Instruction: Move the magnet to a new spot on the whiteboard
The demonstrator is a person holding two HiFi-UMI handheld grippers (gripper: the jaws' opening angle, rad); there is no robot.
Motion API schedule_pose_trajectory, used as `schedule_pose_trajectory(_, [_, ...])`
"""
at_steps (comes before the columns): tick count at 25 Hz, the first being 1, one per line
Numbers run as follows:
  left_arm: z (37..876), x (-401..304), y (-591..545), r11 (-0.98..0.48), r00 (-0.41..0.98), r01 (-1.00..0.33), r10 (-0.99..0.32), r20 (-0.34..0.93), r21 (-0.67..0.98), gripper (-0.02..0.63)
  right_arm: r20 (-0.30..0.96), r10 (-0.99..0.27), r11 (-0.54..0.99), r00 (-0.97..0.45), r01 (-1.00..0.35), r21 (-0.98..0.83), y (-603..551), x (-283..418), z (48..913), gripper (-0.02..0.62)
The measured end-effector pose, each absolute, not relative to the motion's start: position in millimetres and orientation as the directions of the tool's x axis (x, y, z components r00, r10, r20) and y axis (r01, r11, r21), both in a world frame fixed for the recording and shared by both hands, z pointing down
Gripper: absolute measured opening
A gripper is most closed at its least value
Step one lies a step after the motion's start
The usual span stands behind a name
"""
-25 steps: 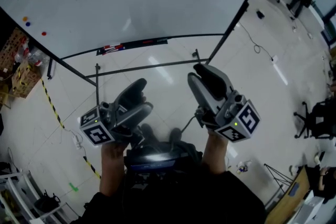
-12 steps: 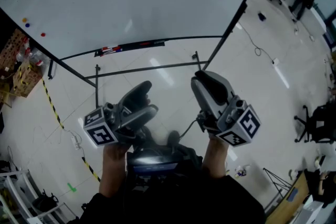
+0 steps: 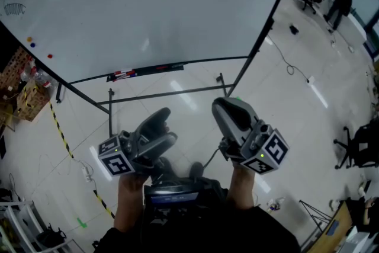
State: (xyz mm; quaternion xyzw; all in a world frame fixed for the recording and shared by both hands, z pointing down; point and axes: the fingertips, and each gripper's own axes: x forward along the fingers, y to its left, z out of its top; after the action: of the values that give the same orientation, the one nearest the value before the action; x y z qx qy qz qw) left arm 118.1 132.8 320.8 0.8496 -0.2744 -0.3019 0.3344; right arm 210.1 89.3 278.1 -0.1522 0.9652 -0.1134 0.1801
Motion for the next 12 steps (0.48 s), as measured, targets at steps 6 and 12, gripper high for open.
schedule_pose_trajectory(6, [319.9,114.8,126.0,-0.622,0.663,-0.275,-0.675,-0.324,0.733,0.440,-0.305,-0.323,0.931,-0.896,-0.243,-0.272,82.0,208.1,278.5,0.043])
schedule_pose_trajectory(12, [321.8,109.6,121.3,-0.619,0.662,-0.277,-0.677,-0.322,0.735,0.440,-0.325,-0.310,0.938,-0.894,-0.231,-0.259,78.1,202.2,277.3,0.038])
